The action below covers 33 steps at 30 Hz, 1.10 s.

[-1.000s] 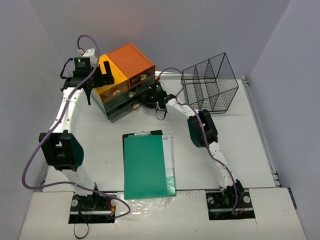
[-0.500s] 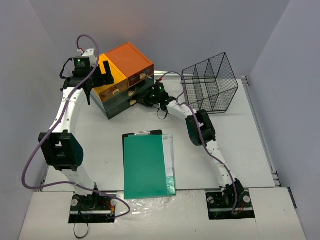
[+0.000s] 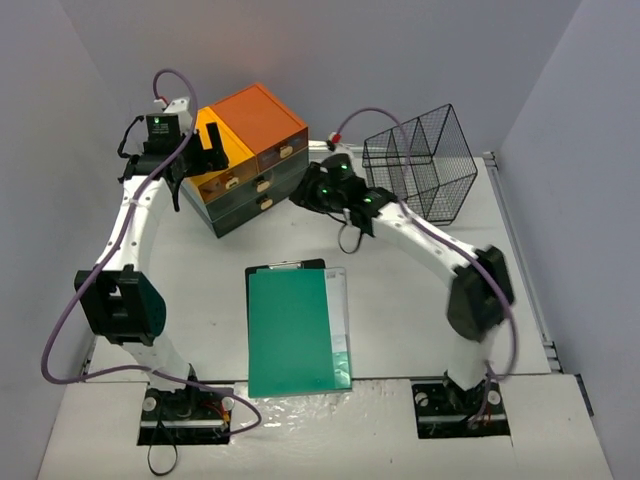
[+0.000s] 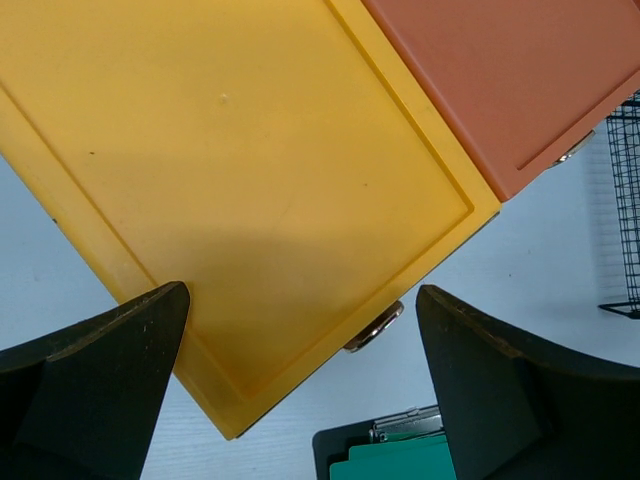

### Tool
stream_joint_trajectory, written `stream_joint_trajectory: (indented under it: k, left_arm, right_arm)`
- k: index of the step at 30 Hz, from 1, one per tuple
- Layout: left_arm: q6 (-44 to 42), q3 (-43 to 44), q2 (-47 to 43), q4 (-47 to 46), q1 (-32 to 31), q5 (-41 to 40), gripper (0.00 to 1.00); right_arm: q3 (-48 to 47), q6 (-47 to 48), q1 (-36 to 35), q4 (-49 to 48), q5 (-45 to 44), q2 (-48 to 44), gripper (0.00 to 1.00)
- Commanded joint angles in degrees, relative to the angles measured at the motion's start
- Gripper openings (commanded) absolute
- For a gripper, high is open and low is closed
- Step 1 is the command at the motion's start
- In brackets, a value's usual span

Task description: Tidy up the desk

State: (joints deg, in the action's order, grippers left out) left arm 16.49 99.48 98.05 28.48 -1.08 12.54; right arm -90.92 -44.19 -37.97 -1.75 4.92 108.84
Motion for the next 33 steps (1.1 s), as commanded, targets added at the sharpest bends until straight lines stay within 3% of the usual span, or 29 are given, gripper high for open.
stream_joint_trajectory:
  k: [1,5,9,13,16,19,26,33]
  left_arm:
    - [-0.01,0.47,-8.37,5.86,-1.88,-3.90,0.97]
    - [0.66,-2.82,-13.46,8.93,-7.47,-4.91,0.97]
    - [2.95,-12.69,-20.84,9.14,-14.70,-8.25,0.97]
    - [8.76,-24.70,-29.15,7.65,-18.15,-5.94,0.97]
    - [12.54,-31.42,-33.29,7.88,-20.95,-6.16,0.97]
    - [16.99,-39.56,-37.51,8.38,-23.93,-7.19,0.97]
    - [28.81,-49.49,-39.20,8.87,-28.41,-11.29,0.96]
    - [34.30,-57.27,-37.76,4.54,-28.55,-10.97,0.96]
  right_arm:
    - [12.98,5.01,1.25,12.09,-1.66,-14.92,0.30]
    - [26.70,4.69,1.02,14.90,0.75,-23.71,0.31]
    - [37.75,2.89,0.38,15.46,1.69,-31.92,0.31]
    - [44.57,1.62,0.00,15.46,3.64,-37.56,0.34]
    - [48.66,0.63,-0.35,15.56,4.68,-40.16,0.43]
    - [50.95,-0.03,-0.91,15.49,5.08,-41.78,0.59]
    - [56.23,-1.57,-2.37,12.34,7.91,-43.50,0.66]
    - [65.67,-8.49,-3.51,-2.04,13.50,-46.08,0.67]
